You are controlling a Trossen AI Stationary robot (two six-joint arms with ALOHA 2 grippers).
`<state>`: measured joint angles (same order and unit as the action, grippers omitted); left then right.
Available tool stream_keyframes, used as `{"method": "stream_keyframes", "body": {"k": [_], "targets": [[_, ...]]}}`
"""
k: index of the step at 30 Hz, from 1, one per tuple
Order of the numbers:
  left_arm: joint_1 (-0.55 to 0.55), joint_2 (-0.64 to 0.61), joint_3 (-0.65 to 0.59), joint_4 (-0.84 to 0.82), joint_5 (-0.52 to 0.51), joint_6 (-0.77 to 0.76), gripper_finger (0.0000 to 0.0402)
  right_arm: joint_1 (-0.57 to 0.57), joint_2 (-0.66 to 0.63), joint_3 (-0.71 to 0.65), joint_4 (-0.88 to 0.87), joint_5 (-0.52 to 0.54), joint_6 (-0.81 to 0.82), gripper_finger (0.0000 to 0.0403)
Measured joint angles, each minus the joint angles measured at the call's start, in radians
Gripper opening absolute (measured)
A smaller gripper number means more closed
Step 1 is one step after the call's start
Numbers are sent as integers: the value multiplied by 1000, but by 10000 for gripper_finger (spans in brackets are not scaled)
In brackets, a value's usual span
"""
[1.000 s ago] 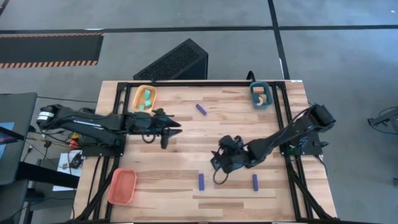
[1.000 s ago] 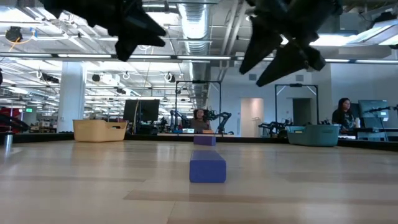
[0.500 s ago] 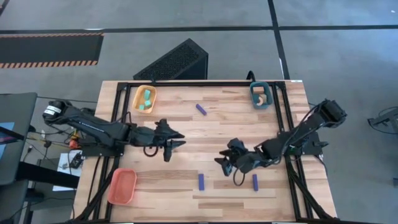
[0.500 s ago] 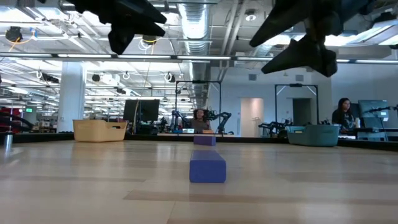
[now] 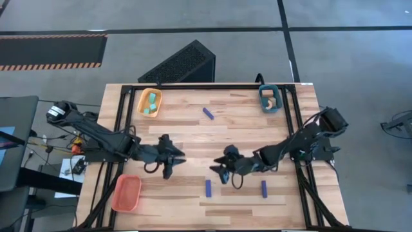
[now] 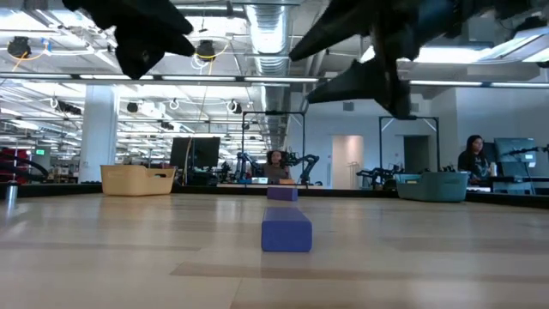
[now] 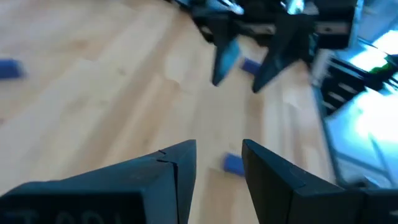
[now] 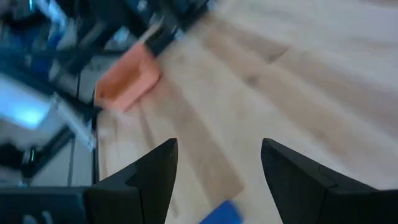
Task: Sort & place blocks by color
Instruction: Put the bottom right blue block into the orange bin
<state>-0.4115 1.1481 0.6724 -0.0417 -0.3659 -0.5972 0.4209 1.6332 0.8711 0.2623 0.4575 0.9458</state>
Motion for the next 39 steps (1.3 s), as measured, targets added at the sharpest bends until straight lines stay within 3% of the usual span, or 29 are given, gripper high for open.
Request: {"method": "stream_keyframes", "body": {"k": [7, 16, 21, 27, 34, 39], "targets": [[-99, 41, 0, -82, -13, -137, 114, 89, 82, 114, -142, -12, -120, 255], [-304, 238, 0, -53, -173, -447, 114, 164, 284, 265, -185, -3, -215, 255], [-345, 339, -1, 33, -174, -624, 114, 151, 335, 361, -379, 15, -39, 255], [-351, 397, -1, 61, -173, -738, 114, 138, 308, 462, -797, -3, 218, 255], [-351, 424, 0, 53, -167, -787, 114, 177, 192, 487, -1259, -108, 481, 255], [-323, 424, 0, 55, -180, -757, 114, 189, 180, 487, -1435, -231, 589, 255]]}}
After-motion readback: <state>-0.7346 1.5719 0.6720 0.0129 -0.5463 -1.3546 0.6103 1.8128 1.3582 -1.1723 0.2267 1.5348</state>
